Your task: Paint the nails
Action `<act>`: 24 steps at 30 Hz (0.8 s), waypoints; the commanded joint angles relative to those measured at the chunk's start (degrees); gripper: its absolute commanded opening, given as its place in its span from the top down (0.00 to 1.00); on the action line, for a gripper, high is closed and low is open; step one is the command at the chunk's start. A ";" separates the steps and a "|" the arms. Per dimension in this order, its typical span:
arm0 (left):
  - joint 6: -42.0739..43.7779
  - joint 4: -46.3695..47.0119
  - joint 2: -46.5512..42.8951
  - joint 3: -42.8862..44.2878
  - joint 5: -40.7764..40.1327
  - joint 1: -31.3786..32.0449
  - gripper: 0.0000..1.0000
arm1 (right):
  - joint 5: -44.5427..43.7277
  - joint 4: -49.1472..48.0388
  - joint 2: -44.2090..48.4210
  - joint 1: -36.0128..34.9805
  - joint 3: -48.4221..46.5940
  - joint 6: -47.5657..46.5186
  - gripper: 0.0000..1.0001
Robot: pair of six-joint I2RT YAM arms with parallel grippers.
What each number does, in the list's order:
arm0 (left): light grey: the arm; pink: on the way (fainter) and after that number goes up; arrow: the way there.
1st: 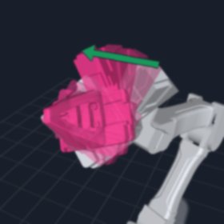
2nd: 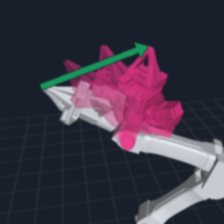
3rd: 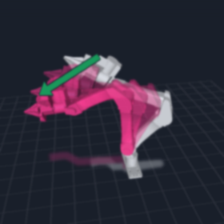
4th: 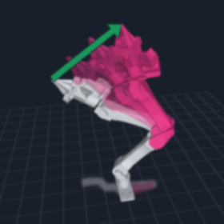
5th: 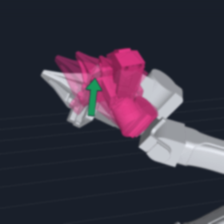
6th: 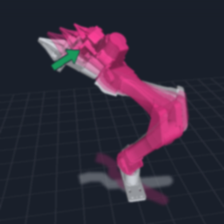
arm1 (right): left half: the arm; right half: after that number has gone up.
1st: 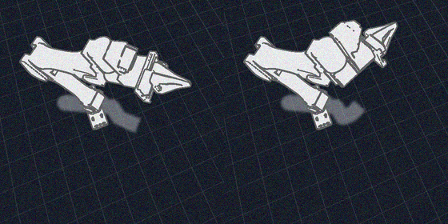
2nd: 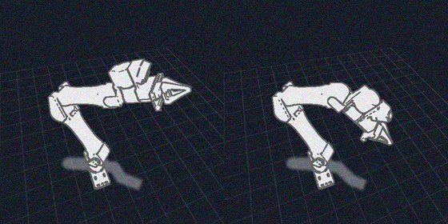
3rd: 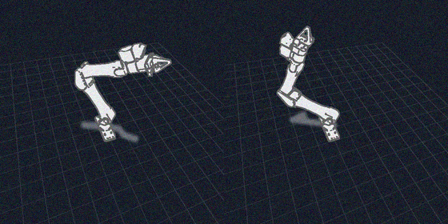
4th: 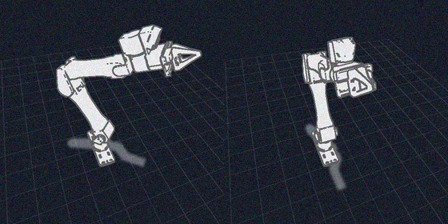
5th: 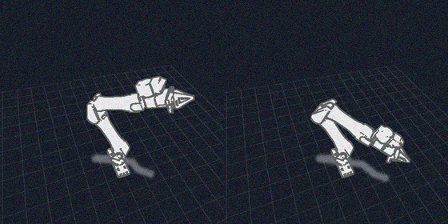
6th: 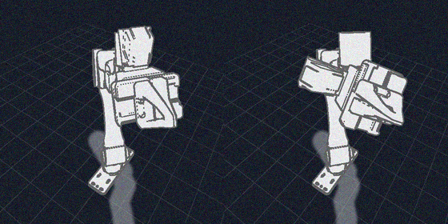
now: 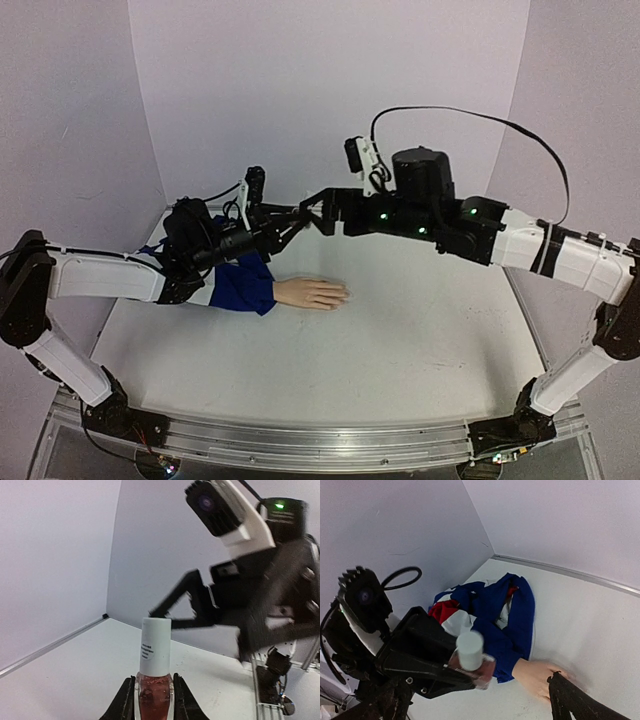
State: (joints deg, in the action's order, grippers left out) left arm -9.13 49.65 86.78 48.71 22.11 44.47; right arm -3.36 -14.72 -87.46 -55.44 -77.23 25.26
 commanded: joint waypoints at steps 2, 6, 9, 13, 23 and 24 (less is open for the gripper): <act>-7.89 -6.08 -6.45 0.71 16.79 -0.08 1.00 | 31.20 0.06 6.46 9.07 1.10 -11.01 0.02; -11.70 -6.64 -7.72 1.70 28.79 -0.08 1.00 | 49.24 -2.47 3.95 11.66 -0.43 -11.62 0.10; -14.69 -6.67 -7.39 3.11 35.17 -0.09 1.00 | 58.76 -10.69 2.81 11.67 0.74 -8.31 0.16; -17.68 -6.68 -6.28 5.13 38.21 -0.12 1.00 | 66.53 -16.35 -0.27 11.38 -0.23 -4.08 0.29; -19.69 -6.68 -5.48 7.48 39.66 -0.08 1.00 | 66.78 -18.34 -2.01 10.10 0.02 -5.00 0.46; -19.70 -6.75 -5.48 7.53 39.60 -0.08 1.00 | 66.57 -18.71 -2.09 10.06 0.09 -5.02 0.49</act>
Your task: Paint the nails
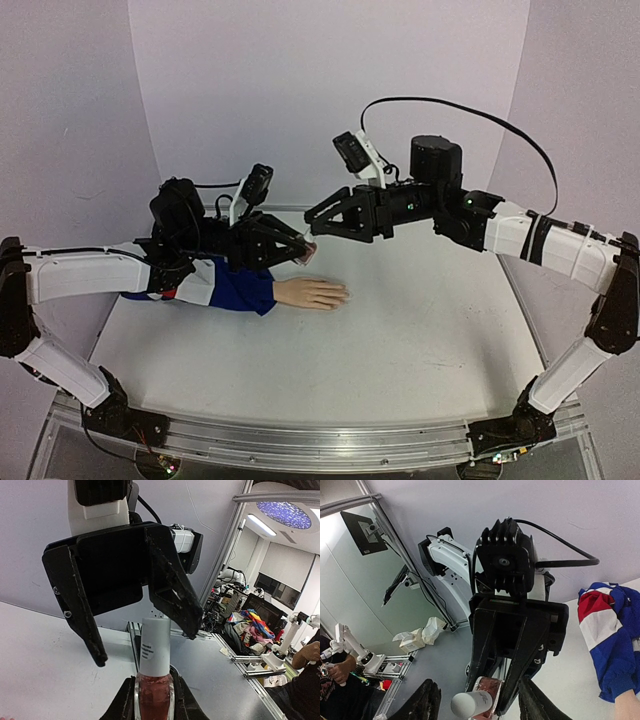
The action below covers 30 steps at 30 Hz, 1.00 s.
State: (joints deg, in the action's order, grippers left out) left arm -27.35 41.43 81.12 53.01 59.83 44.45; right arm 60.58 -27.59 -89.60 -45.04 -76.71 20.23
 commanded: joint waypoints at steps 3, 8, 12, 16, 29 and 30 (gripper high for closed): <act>-1.47 1.47 0.20 3.30 1.47 -0.11 1.00 | 2.09 -6.38 -0.32 -0.63 -0.46 0.03 0.62; -1.56 1.55 0.00 3.22 -2.40 -0.17 1.00 | 1.19 -6.77 -0.84 -1.15 -0.17 -0.27 0.77; -1.18 1.61 -0.94 2.98 -7.12 -0.62 1.00 | -0.44 -6.94 -1.19 -1.53 0.26 -0.38 0.86; 1.91 1.59 -2.67 2.04 -15.14 -0.76 1.00 | -4.98 -7.37 -1.35 -2.14 1.63 -0.16 1.00; 26.07 8.82 5.98 7.89 -46.82 -0.46 1.00 | -66.75 -0.02 -4.62 -13.34 1.24 13.71 1.00; 28.81 10.35 8.07 9.06 -48.46 -0.22 1.00 | -73.92 2.46 -5.56 -15.14 -0.46 16.28 1.00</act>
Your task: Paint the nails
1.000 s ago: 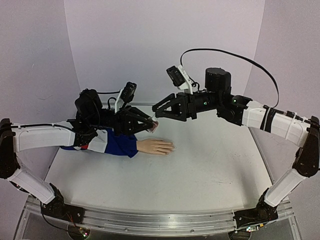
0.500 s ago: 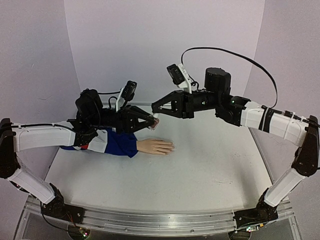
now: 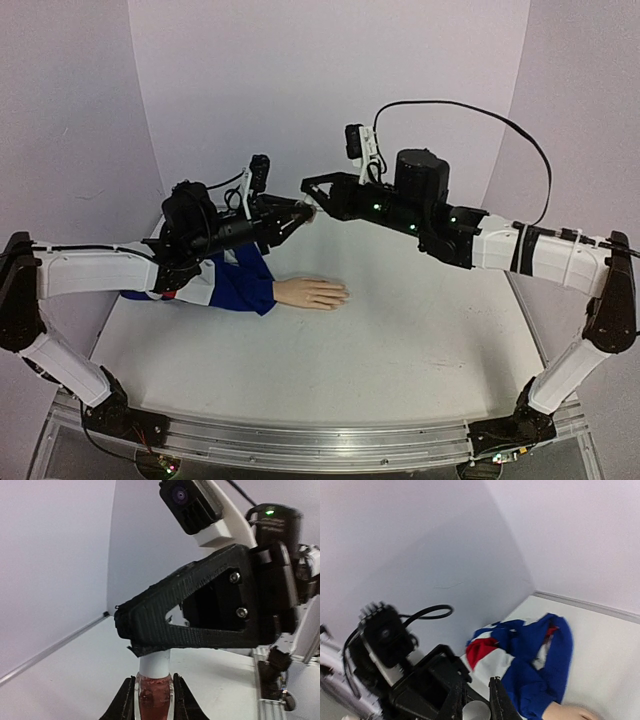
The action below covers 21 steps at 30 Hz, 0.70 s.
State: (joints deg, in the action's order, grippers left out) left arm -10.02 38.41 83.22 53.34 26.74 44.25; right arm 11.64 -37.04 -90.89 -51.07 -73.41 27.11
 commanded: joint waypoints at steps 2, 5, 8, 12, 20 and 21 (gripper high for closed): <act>14.60 17.42 10.09 10.16 -17.26 0.09 1.00 | -35.79 15.56 -6.26 -11.58 -6.28 16.11 1.00; 17.92 22.23 15.03 11.47 -21.26 0.78 1.00 | -42.22 17.04 -8.93 -12.95 -8.36 23.60 1.00; 18.55 22.85 16.64 10.99 -22.71 1.54 1.00 | -44.27 19.90 -11.88 -13.31 -12.73 24.30 1.00; 20.18 22.76 15.10 7.00 -21.69 4.30 1.00 | -43.91 20.95 -11.58 -13.20 -14.38 20.29 1.00; 8.73 13.28 5.33 -2.62 -13.95 5.50 1.00 | -25.88 17.46 0.34 -6.60 -6.16 7.31 0.51; 7.67 10.49 3.94 -2.84 -13.04 5.50 1.00 | -20.52 17.21 1.49 -5.28 -5.36 5.88 0.46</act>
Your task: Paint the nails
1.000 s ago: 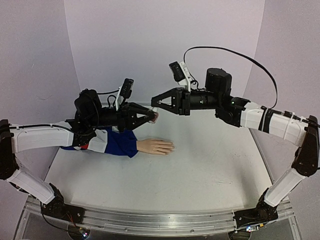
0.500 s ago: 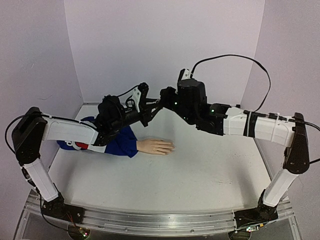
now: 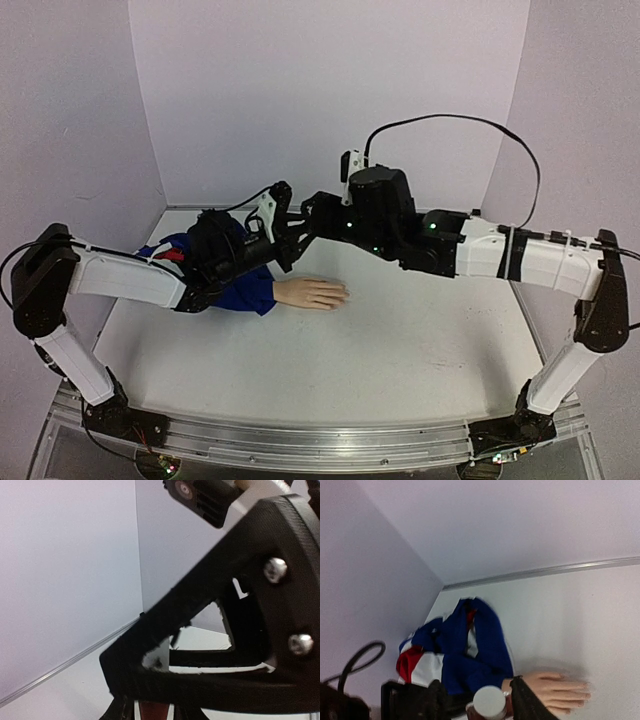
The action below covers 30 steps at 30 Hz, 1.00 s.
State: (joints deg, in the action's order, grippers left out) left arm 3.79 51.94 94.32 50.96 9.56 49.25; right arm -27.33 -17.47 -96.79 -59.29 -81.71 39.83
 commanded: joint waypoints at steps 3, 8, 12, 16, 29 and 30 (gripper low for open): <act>-8.56 -13.64 -11.25 0.31 8.16 0.18 1.00 | 28.59 -2.48 10.37 6.02 4.28 -12.83 0.26; -13.78 -23.18 -15.77 2.18 22.92 -2.38 1.00 | 47.80 -2.98 13.79 12.16 6.18 -19.07 0.12; -22.16 -23.29 -15.65 4.00 39.65 -5.44 1.00 | 65.52 -5.54 12.74 13.06 5.98 -22.50 0.09; -25.89 -23.29 -14.43 6.86 49.08 -5.57 1.00 | 76.01 -10.33 10.18 13.07 4.66 -20.69 0.18; -28.39 -23.04 -13.74 8.88 53.27 -5.57 1.00 | 85.09 -26.91 6.39 12.96 7.70 -10.90 0.65; -28.40 -23.03 -13.73 8.94 52.99 -5.57 1.00 | 84.92 -27.78 6.19 12.89 8.11 -10.38 0.69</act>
State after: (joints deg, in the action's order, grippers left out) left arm -23.57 26.92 80.12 56.38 60.60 43.70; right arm 54.87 -35.51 -90.94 -46.28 -74.26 26.04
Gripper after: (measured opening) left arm 0.215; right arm 0.371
